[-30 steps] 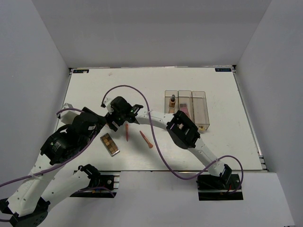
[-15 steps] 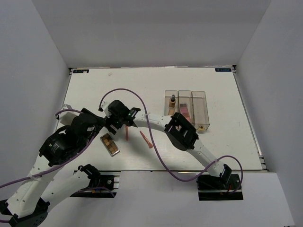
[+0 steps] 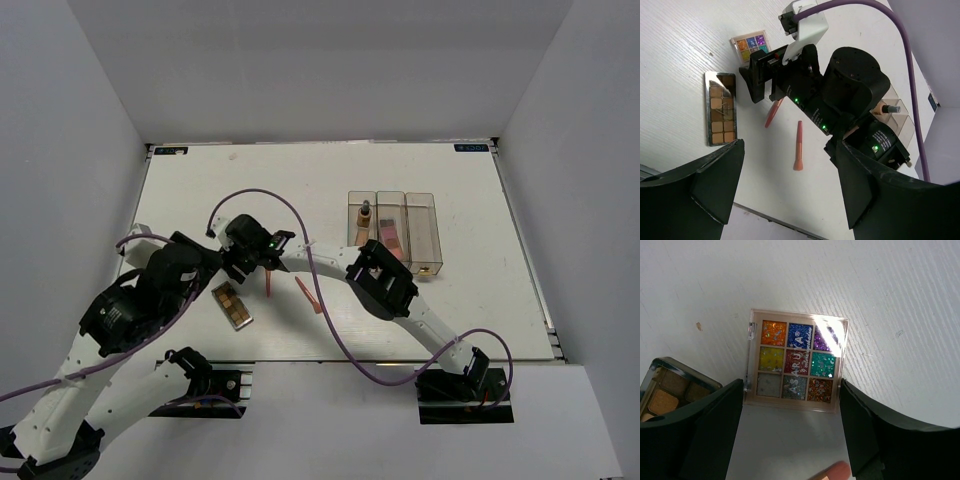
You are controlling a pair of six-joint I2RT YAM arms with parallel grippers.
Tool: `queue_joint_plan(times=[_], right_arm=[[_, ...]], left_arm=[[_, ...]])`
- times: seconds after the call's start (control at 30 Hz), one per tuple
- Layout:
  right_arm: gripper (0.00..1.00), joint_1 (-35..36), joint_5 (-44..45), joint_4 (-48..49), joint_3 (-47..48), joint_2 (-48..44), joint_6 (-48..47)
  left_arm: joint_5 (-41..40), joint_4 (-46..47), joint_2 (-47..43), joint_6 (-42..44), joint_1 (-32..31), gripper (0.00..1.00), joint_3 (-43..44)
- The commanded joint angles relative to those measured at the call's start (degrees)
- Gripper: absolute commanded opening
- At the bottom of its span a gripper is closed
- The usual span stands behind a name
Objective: Organize the makeup
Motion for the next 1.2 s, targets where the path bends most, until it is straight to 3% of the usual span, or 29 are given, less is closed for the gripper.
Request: queue_joint_plan(times=[0.0, 0.2, 0.4, 0.6, 0.9, 1.17], right_arm=[[0.35, -1.1, -0.1, -2.0, -2.0, -0.8, -1.1], [0.08, -5.4, -9.8, -5.3, -3.6, -8.5, -0.1], [0.0, -12.1, -23.5, -12.3, -7.0, -21.1, -5.7], [0.0, -16.9, -28.3, -15.6, -15.3, -33.6, -11.6], [0.0, -28.3, -22.3, -17.3, -31.5, -54.5, -24.7], [0.0, -41.0, -20.3, -23.3, -38.2, -61.8, -34.3]], left_arm=[[0.3, -1.0, -1.9, -0.8, -0.2, 0.83, -0.7], [0.8, 1.1, -6.4, 0.0, -0.2, 0.8, -2.5], [2.1, 0.1, -7.0, 0.0, -0.2, 0.78, -4.8], [5.8, 3.0, -3.8, -1.7, -0.2, 0.79, -11.5], [9.7, 9.6, 7.1, -1.6, -0.2, 0.85, -23.9], [10.5, 15.2, 9.7, -0.2, 0.3, 0.87, -27.8]])
